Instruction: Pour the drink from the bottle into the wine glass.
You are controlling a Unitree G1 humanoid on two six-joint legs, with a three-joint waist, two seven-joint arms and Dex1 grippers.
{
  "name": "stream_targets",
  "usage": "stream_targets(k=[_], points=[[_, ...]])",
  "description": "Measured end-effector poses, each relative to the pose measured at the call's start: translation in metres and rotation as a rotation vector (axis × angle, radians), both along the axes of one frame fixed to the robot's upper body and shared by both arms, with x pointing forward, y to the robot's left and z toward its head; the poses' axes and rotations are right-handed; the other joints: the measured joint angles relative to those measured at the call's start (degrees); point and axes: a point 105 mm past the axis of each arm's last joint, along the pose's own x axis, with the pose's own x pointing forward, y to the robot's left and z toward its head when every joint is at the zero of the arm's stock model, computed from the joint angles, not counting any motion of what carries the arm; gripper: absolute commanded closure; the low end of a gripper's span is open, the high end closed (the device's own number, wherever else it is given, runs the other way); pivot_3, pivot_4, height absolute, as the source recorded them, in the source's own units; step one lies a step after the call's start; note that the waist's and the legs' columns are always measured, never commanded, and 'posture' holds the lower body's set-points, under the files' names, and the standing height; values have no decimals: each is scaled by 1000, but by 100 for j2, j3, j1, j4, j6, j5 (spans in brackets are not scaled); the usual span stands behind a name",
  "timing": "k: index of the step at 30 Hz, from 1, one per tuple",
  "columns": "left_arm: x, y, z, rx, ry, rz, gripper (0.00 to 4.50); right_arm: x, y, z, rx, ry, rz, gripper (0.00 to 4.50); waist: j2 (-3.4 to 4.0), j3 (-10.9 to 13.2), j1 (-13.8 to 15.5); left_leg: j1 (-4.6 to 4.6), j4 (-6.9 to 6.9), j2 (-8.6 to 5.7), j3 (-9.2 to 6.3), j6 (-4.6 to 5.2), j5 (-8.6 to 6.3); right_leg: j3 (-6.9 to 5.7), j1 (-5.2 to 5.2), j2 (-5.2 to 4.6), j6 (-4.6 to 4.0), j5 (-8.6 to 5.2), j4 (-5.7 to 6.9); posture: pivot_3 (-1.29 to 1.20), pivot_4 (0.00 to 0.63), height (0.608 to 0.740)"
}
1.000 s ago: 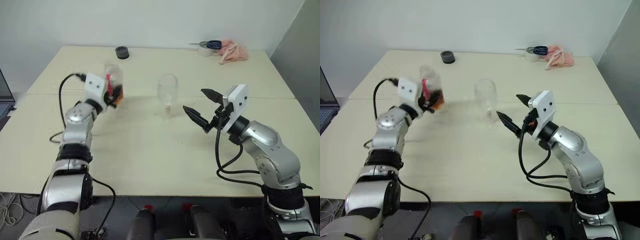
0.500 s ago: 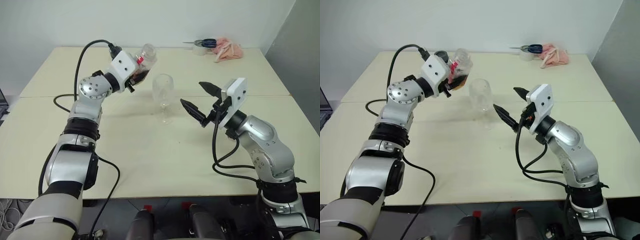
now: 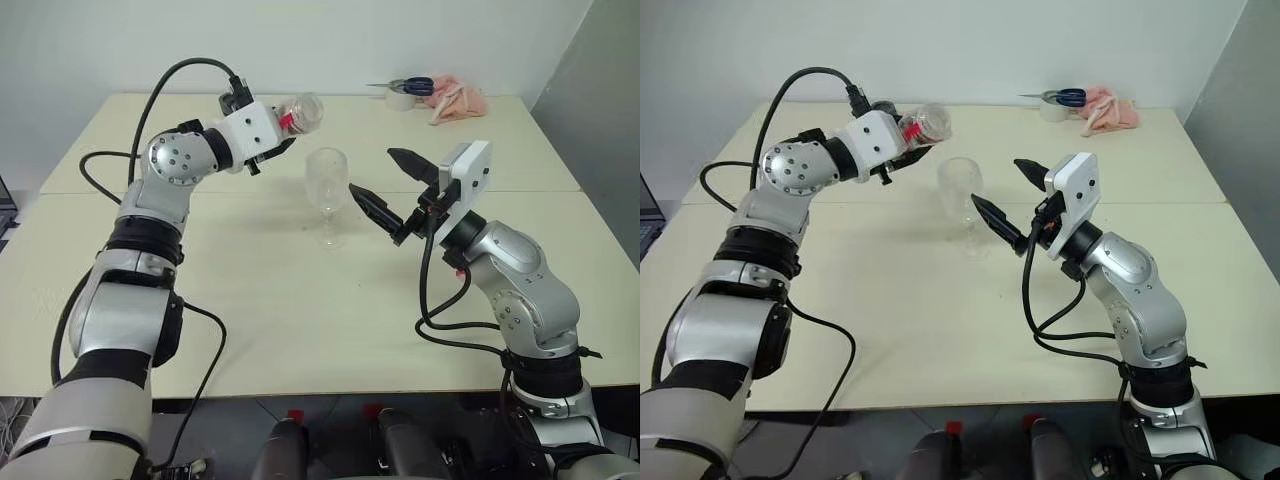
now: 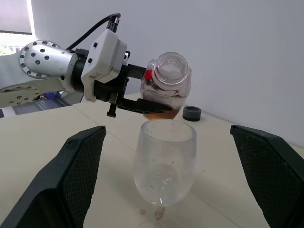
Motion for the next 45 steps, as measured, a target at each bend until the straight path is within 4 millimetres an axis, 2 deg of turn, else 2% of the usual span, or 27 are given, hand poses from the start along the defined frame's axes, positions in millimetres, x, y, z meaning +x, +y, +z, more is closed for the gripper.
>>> stream_targets(k=[11,18,25,32,38,45], points=[[5,6,-4,84,-12,30,2783,0,2,0,9,2,5,0,0,0,1,-1,3,-1,0,0,0,0,-2,0,0,0,4,0,150,740],[5,2,6,101,-53,25,2783,0,2,1,22,4,-1,0,0,0,2,-3,3,-1,0,0,0,0,-4,0,-1,0,5,0,150,740],[6,4,-1,145,-37,33,2783,0,3,1,25,5,0,0,0,0,-5,-3,5,-1,0,1,0,-1,-4,0,-1,1,8,0,150,740],[5,0,9,180,-86,19,2783,0,3,1,30,6,1,0,0,0,-5,-4,5,-1,1,0,0,0,-5,-1,-1,1,7,0,150,740],[4,1,6,267,-106,18,2783,0,4,1,33,7,2,0,0,0,-12,-5,8,-1,1,0,1,0,-7,0,-2,1,12,0,150,740],[3,5,18,353,-175,33,2783,0,5,0,38,10,4,0,0,0,-26,-6,8,-2,1,1,0,0,-7,-1,-2,1,11,0,150,740]])
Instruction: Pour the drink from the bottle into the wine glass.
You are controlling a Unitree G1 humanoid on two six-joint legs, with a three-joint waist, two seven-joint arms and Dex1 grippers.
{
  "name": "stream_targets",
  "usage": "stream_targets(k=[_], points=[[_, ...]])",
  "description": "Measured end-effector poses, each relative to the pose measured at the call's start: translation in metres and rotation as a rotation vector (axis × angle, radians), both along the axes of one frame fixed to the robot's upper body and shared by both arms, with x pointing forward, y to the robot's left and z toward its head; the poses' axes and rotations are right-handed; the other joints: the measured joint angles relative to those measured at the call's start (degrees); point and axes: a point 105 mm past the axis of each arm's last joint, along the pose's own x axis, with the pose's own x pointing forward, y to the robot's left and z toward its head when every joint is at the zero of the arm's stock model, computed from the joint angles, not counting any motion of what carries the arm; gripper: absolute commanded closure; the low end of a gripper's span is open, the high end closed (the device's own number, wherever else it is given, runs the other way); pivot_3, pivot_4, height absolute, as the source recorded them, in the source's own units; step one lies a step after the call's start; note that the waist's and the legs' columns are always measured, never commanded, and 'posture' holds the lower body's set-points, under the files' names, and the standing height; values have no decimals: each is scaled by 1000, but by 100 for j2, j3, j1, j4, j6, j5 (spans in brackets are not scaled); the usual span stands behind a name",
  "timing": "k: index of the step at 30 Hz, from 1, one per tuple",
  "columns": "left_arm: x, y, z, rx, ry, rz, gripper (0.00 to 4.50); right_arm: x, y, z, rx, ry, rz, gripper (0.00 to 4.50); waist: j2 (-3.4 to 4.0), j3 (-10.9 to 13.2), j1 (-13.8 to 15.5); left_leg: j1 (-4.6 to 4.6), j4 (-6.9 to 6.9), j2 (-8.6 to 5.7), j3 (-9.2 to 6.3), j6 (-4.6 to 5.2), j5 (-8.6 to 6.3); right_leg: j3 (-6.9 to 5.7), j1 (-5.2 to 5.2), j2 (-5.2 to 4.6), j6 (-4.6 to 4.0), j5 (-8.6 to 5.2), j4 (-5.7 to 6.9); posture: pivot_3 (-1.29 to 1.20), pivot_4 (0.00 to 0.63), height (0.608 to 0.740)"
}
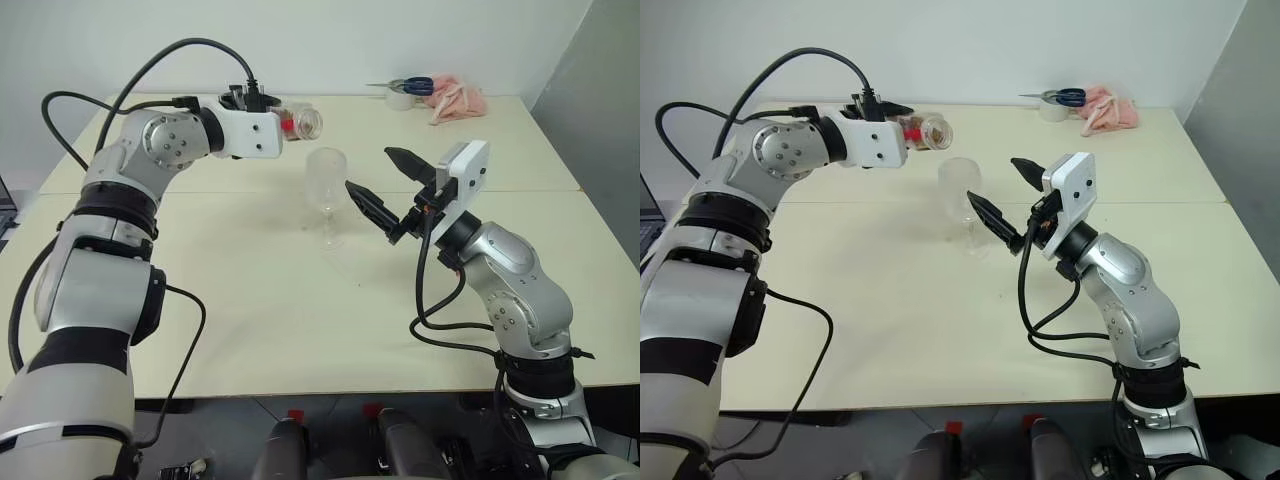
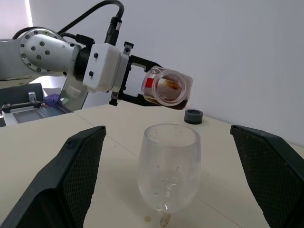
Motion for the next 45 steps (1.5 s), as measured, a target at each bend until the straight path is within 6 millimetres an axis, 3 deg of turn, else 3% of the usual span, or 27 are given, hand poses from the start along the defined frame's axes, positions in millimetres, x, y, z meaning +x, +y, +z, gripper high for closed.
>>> stream_targets(k=[45], points=[[0,-3,7,203,-131,-12,2783,2,3,-4,-2,6,-11,0,0,0,-37,-20,79,-5,3,2,-1,8,-27,1,1,0,84,0,150,740]])
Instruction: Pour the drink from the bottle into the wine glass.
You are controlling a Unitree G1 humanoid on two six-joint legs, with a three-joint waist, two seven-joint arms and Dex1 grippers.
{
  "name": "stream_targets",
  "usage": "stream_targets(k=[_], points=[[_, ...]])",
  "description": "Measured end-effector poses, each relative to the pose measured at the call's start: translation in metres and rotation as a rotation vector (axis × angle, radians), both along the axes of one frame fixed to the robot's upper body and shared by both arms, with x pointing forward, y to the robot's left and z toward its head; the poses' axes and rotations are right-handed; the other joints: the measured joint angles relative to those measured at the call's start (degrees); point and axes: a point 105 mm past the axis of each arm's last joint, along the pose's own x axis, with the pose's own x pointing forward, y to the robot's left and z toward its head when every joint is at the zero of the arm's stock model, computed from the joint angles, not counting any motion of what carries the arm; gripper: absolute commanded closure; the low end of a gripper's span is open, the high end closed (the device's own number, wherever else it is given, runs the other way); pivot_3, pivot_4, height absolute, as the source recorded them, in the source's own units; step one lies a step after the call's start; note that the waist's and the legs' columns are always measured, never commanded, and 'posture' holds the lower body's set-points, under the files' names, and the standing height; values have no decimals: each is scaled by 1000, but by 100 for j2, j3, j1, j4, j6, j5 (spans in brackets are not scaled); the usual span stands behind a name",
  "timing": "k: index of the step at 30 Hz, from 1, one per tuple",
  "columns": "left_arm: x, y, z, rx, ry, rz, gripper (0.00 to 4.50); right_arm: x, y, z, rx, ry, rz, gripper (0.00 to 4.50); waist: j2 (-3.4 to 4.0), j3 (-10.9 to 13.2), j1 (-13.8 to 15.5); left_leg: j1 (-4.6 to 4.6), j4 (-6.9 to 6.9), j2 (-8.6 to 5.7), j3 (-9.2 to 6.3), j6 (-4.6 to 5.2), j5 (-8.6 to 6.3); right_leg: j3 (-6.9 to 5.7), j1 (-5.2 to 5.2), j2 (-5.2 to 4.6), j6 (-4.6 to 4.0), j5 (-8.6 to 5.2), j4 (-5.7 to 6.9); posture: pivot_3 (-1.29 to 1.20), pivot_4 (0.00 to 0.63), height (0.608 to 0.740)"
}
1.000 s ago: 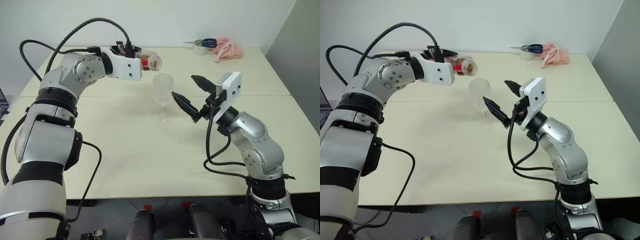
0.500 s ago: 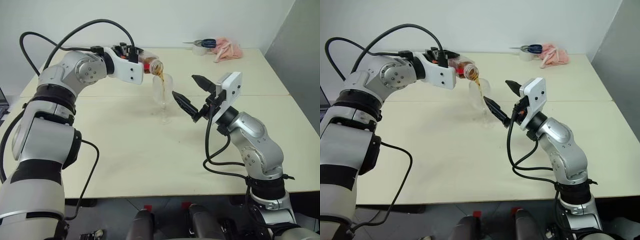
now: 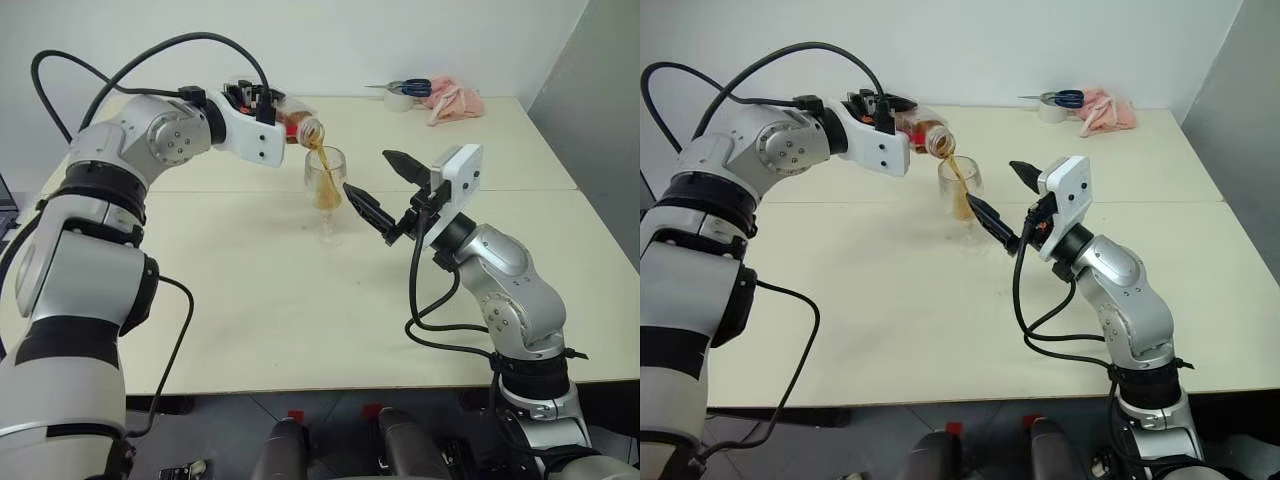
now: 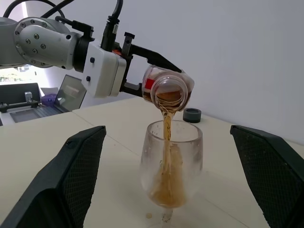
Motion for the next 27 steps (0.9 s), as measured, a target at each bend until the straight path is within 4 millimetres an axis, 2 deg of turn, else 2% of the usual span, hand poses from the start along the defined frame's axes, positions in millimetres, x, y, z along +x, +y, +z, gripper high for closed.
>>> stream_targets(k=[27], points=[[4,8,-7,39,-4,36,2783,0,0,-3,-3,9,1,0,0,0,-7,-3,0,0,2,0,0,2,-5,0,0,0,2,0,150,740]])
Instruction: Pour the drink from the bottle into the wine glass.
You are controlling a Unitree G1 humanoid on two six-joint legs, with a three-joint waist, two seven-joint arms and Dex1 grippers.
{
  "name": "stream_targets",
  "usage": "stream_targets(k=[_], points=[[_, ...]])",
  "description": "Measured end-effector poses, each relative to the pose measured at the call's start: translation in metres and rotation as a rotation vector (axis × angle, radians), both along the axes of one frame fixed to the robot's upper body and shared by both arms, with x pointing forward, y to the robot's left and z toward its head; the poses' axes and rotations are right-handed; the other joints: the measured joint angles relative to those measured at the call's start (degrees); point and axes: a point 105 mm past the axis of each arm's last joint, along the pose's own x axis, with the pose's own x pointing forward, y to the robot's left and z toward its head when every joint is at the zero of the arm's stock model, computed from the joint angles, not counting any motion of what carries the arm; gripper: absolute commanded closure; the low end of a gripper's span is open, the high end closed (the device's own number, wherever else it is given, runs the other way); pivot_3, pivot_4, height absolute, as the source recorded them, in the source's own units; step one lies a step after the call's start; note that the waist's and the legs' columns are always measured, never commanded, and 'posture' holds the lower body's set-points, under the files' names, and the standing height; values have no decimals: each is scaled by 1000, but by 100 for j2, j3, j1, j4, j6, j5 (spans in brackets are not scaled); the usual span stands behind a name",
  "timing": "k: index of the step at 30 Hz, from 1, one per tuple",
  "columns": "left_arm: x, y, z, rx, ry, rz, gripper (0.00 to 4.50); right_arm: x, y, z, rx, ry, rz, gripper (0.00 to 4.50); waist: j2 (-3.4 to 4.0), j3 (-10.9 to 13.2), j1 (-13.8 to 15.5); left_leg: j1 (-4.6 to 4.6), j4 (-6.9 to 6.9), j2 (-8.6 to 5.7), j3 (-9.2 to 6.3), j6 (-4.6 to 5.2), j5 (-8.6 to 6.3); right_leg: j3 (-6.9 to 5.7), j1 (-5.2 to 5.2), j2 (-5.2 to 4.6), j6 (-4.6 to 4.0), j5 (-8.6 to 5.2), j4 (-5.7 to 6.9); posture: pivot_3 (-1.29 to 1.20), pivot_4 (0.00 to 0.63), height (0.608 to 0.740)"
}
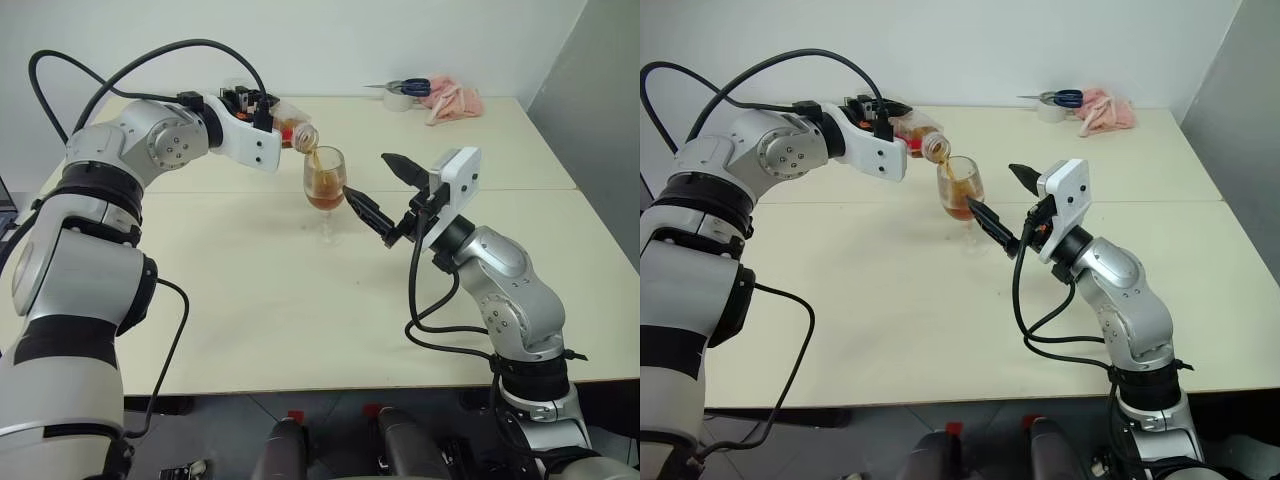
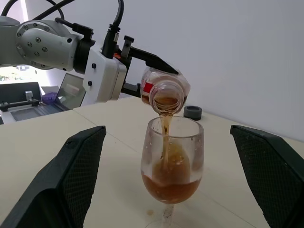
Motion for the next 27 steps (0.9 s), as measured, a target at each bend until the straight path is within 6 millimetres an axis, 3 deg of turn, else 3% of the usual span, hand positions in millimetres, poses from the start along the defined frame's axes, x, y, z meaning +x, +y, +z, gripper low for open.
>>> stream_targets(k=[5,17,22,27], points=[[0,0,0,-8,10,3,2783,0,0,0,0,1,-1,0,0,0,0,0,0,0,0,0,0,0,0,0,0,0,0,0,150,740],[1,-6,17,-273,72,-8,2783,0,0,0,-2,0,-1,0,0,0,-9,-1,1,0,1,0,0,1,-2,0,0,0,2,0,150,740],[-1,-10,31,-498,123,-49,2783,0,0,0,-4,-3,3,0,0,0,-9,-2,3,1,0,0,0,0,-2,-1,-1,0,3,0,150,740],[-1,-2,36,-893,198,-82,2783,-2,2,0,-13,-3,24,0,1,-1,-21,2,3,4,2,-1,0,4,-2,-1,-1,0,7,0,150,740]])
